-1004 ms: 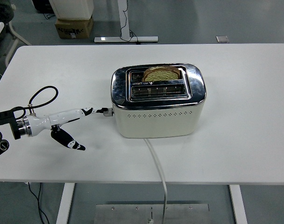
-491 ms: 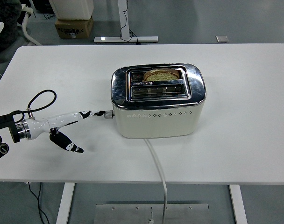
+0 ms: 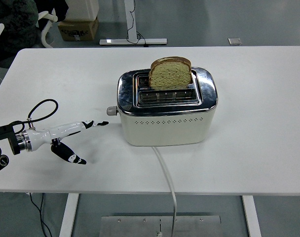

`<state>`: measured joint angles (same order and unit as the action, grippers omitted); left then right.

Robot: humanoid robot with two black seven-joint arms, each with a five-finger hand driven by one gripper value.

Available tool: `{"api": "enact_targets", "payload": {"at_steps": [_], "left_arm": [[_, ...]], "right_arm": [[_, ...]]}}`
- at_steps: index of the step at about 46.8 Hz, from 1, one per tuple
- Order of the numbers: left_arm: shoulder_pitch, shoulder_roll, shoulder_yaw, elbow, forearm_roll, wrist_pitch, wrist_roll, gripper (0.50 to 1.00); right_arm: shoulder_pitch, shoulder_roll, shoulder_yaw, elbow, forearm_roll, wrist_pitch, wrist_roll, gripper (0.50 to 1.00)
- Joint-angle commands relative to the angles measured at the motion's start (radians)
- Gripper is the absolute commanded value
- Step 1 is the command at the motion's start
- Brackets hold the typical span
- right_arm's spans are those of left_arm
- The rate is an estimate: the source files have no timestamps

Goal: Press down toaster

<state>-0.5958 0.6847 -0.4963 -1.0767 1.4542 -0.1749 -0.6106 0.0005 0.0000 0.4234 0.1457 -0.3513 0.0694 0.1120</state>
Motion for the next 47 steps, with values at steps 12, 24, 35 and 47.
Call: {"api": "enact_targets", "payload": {"at_steps": [12,24,35,47], "left_arm": [[-0.001,0.006,-0.002,0.000,-0.015,0.000,0.000,1.000],[-0.039,0.024,-0.005,0.000,-0.132,-0.002,0.000,1.000],[-0.045,0.058,-0.008,0.000,-0.265,0.000,0.000,1.000],[-0.053,0.091,-0.010,0.035,-0.446,-0.002,0.000,1.000]], "right_arm": [[0.000,0.000,0.000,0.000,0.000,0.001,0.000,1.000],[0.000,0.000,0.000,0.000,0.000,0.000,0.000,1.000],[0.001,0.000,0.000,0.000,0.000,0.000,0.000,1.000],[0.000,0.000,0.000,0.000,0.000,0.001,0.000,1.000]]}}
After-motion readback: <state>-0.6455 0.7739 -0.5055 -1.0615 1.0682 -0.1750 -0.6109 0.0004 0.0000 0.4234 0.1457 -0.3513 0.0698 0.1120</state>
